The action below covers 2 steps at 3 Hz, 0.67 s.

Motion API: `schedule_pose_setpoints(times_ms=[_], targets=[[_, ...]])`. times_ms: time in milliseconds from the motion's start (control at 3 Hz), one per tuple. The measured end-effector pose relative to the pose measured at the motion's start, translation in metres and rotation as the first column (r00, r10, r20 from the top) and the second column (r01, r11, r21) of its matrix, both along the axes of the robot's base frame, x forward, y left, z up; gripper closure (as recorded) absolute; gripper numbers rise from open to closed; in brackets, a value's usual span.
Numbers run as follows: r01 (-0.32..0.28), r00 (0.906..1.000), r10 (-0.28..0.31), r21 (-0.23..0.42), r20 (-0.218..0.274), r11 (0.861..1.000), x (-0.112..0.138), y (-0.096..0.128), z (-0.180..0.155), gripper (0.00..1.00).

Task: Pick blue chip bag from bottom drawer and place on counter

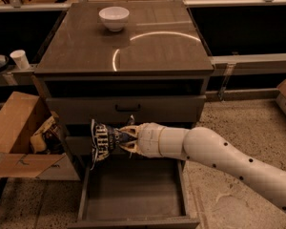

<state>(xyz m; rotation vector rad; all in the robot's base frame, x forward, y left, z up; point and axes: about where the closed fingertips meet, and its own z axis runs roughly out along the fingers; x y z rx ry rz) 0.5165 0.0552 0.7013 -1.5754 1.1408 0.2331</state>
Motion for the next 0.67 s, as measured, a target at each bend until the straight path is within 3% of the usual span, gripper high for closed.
schedule_pose_setpoints(times_ms=[667], targets=[[-0.004,0.9999,0.004,-0.02,-0.016,1.0,0.0059,0.007,0.0046,1.0]])
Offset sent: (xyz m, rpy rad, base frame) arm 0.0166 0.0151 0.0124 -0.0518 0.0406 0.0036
